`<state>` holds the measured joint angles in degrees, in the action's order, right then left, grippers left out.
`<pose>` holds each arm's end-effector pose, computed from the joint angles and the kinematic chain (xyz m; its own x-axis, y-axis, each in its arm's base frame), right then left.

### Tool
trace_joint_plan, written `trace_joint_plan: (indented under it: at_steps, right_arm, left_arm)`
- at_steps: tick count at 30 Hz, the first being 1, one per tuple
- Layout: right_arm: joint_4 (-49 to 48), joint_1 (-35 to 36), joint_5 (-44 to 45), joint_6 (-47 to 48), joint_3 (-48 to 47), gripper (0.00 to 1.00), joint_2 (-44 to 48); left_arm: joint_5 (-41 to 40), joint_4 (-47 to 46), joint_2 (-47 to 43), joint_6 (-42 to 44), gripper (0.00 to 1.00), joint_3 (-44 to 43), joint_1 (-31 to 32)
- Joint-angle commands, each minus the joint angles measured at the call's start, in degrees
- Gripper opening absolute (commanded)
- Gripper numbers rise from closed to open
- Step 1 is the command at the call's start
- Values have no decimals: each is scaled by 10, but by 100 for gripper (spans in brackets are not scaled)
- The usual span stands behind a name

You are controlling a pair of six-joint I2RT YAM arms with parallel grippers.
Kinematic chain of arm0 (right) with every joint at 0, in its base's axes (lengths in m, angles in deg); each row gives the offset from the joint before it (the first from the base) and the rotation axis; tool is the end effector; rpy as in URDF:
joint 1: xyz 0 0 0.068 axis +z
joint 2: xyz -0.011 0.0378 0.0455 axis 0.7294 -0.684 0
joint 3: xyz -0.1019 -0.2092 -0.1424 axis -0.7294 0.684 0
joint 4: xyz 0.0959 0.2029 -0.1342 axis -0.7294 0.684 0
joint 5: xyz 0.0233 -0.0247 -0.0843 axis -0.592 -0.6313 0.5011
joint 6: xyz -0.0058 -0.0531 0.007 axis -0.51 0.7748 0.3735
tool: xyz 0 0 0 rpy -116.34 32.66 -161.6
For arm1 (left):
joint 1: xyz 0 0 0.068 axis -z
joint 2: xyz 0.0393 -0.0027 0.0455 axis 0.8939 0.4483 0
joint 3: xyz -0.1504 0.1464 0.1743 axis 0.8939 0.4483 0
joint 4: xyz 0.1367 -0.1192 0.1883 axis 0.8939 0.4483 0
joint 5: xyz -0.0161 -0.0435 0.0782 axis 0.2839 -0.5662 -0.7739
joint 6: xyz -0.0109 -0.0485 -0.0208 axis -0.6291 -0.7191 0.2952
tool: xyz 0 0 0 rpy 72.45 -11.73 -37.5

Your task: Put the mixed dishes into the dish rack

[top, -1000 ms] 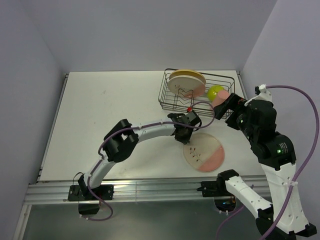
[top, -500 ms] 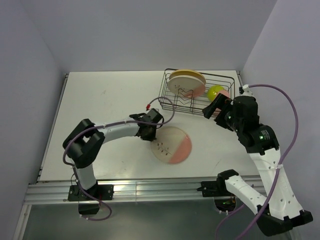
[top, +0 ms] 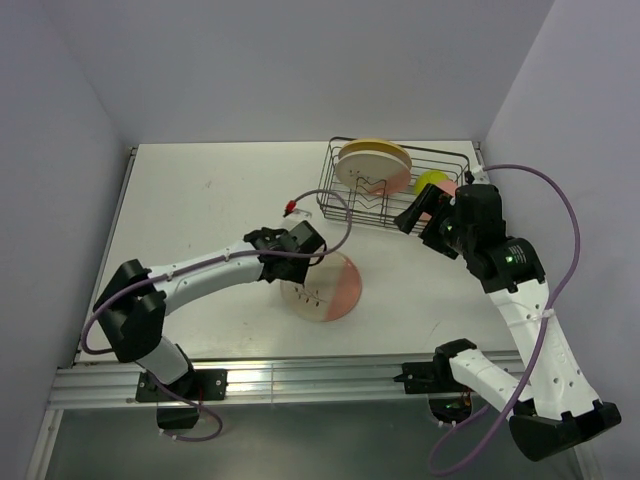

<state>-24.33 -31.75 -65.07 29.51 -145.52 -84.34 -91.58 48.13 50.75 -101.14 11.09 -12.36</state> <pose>0.1613 0.0439 0.3810 -0.5956 0.4878 -0.6382 0.1329 0.8434 0.5205 0.2083 -0.2296 0.2191 -0.8159 0.2179 -0.5356 0.1340 0.9723 0.1915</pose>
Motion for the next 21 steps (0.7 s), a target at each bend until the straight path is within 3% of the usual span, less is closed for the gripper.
trace_joint_plan:
  at_steps: [1, 11, 21]
  right_arm:
    - [-26, -3, -2, -14, 6, 99, 3]
    - [3, -3, 6, -25, -17, 99, 12]
    - [40, -3, 34, -24, -24, 99, 43]
  left_arm:
    - [-58, -31, -30, 65, 80, -65, 60]
    - [160, -153, -9, 130, 72, -30, 111]
    - [156, -173, 76, 135, 68, -62, 173]
